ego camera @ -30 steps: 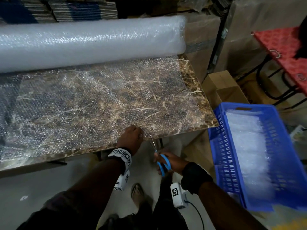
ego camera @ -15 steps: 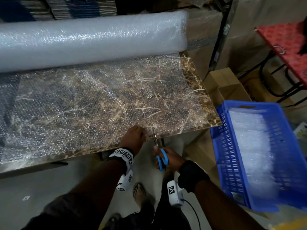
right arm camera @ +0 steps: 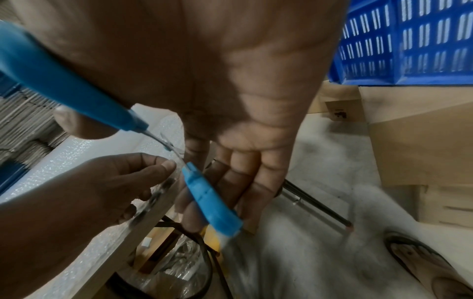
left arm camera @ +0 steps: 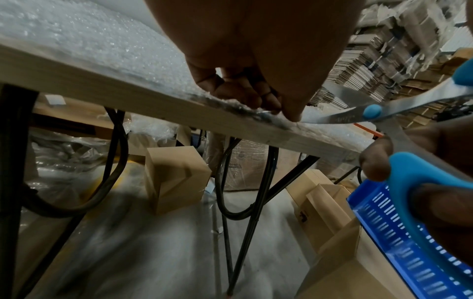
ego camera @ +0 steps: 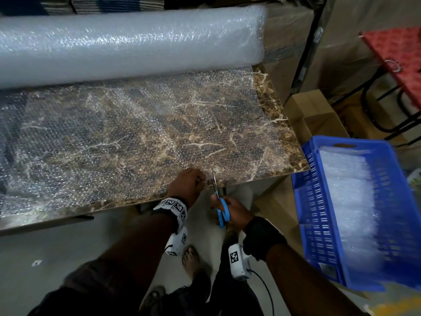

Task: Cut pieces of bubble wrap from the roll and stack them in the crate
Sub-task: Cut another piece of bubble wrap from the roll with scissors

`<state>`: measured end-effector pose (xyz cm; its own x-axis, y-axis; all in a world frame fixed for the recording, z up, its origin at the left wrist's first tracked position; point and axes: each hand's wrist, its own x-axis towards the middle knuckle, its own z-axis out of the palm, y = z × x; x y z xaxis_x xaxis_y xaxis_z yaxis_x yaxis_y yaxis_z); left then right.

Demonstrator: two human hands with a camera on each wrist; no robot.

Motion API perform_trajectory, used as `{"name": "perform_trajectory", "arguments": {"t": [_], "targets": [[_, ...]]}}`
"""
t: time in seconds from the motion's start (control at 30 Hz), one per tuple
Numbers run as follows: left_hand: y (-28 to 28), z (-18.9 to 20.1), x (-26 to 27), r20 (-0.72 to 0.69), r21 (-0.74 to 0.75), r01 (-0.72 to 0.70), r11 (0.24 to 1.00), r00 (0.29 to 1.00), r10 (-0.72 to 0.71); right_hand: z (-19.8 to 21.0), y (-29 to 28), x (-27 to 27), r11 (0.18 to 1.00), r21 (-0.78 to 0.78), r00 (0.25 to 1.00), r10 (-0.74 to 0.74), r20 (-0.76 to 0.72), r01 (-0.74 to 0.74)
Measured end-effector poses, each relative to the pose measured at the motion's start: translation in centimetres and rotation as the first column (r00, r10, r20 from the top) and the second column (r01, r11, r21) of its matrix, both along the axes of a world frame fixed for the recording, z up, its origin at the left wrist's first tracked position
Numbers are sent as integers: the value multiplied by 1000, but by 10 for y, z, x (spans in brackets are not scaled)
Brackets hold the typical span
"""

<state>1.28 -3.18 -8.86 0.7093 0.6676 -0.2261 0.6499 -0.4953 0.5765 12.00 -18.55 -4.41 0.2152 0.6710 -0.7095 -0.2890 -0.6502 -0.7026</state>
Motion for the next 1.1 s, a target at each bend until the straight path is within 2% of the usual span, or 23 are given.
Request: {"name": "perform_trajectory", "arguments": {"t": [0.37, 0.53, 0.77, 0.83, 0.97, 1.1], "targets": [[-1, 1, -3, 79, 0, -33, 999, 996, 32, -6, 12, 3, 999, 27, 1000, -21, -23, 22], [-1, -3, -4, 60, 21, -14, 1000, 998, 13, -11, 9, 3, 999, 36, 990, 13, 142, -18], [-2, -5, -4, 43, 45, -17, 999, 999, 15, -24, 3, 1, 998, 55, 976, 14, 216, -27], [-2, -5, -5, 48, 44, -14, 999, 999, 12, -20, 1, 0, 998, 59, 981, 11, 194, -23], [0, -7, -6, 32, 45, -2, 999, 999, 0, -12, 1, 2, 998, 25, 997, -54, 56, 52], [0, -4, -7, 31, 28, -13, 1000, 999, 12, -8, 7, 7, 999, 18, 998, -52, 39, 51]]}}
